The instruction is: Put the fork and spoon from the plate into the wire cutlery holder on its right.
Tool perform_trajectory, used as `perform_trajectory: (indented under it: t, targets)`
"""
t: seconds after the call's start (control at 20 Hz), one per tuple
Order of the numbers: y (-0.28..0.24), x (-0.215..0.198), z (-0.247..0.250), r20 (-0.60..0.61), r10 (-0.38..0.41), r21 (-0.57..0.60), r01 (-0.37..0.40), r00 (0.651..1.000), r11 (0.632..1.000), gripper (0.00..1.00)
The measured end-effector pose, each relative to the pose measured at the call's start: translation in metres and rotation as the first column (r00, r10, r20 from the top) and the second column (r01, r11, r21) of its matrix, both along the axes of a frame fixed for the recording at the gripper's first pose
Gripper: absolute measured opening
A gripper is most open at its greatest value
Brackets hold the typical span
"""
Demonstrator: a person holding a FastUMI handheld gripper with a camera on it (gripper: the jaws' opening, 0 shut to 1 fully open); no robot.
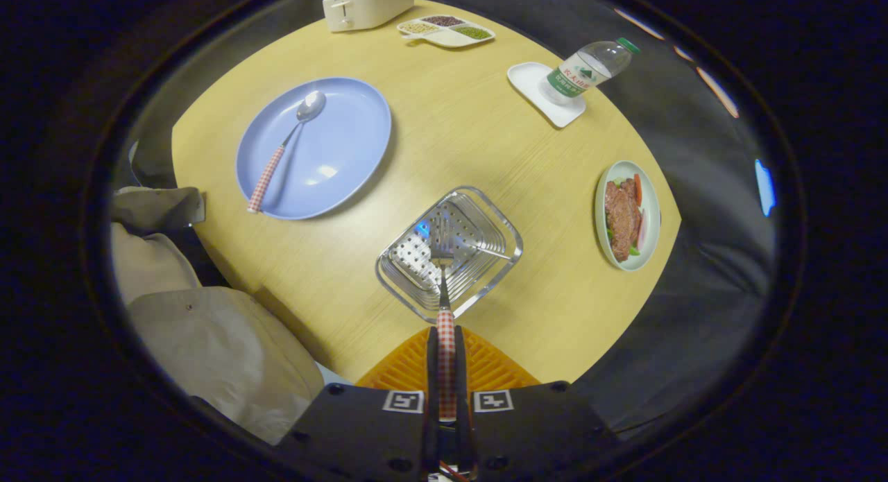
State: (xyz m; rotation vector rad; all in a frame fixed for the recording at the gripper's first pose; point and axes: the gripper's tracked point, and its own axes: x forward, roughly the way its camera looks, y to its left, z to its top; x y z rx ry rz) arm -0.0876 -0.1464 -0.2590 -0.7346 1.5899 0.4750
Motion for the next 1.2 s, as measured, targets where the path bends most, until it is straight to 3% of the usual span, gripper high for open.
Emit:
perform_trajectory:
  t: [0.5,0.7,0.95,1.05,1.2]
  targets:
    - [0.009,0.013,0.001,0.083,-0.046,0.045,0.043,0.995,0.998,0.2]
    - [0.021,0.017,0.007,0.155,-0.144,0.141,0.122,0.977,0.982,0.55]
    - [0.044,0.032,0.02,0.336,-0.299,0.286,0.205,0.893,0.936,0.99]
    - [0.058,0.04,0.029,0.409,-0.351,0.351,0.21,0.842,0.912,0.99]
    - [0.081,0.049,0.043,0.515,-0.398,0.449,0.157,0.759,0.88,0.99]
